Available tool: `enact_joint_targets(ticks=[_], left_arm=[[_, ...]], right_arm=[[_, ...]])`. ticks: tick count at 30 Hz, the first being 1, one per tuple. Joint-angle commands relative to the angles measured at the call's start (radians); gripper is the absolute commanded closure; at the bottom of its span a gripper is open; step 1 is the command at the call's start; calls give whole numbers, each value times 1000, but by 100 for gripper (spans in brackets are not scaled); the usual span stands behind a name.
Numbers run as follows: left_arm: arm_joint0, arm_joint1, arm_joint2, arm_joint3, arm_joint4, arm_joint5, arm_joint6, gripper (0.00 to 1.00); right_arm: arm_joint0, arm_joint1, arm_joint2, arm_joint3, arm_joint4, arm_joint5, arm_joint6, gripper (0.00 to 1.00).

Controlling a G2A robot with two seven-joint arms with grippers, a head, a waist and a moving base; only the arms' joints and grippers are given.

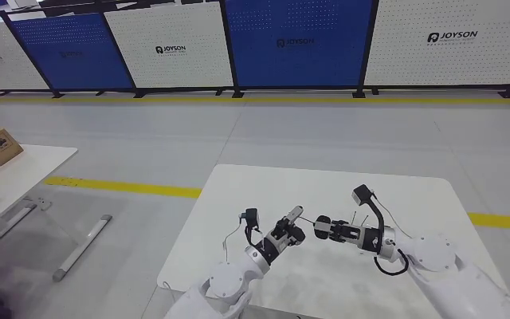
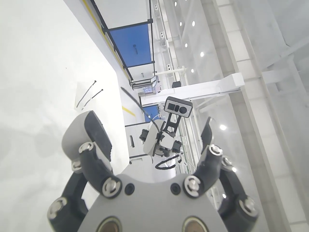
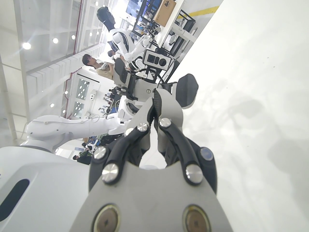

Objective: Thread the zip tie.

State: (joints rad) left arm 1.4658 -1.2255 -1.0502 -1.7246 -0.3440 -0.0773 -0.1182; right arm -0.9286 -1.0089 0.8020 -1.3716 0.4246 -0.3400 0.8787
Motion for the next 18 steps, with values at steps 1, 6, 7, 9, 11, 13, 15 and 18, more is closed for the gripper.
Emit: enact_joint_targets(ticks=[1, 6, 7, 9, 11, 13, 15, 18], left_arm=[[-4, -1, 2, 5, -6, -5, -7, 0], [-21, -5, 2, 19, -15, -8, 0, 38], [-25, -6, 1, 21, -10, -14, 5, 55], [-26, -7, 3, 27, 7, -23, 14, 64], [-27, -8, 4, 28, 1, -20, 12, 70], [-27, -8, 4, 29, 6, -24, 11, 80], [-24, -9, 6, 30, 9, -28, 9, 76], [-16, -8, 6, 27, 17, -34, -5, 65]], right_arm=[[0, 0, 0, 0, 0, 0, 0, 100], [0, 0, 0, 0, 0, 0, 0, 100], [0, 0, 0, 0, 0, 0, 0, 100], [0, 0, 0, 0, 0, 0, 0, 100], [0, 0, 0, 0, 0, 0, 0, 100], [0, 0, 0, 0, 0, 0, 0, 100], [0, 0, 0, 0, 0, 0, 0, 100], [0, 0, 0, 0, 0, 0, 0, 100]])
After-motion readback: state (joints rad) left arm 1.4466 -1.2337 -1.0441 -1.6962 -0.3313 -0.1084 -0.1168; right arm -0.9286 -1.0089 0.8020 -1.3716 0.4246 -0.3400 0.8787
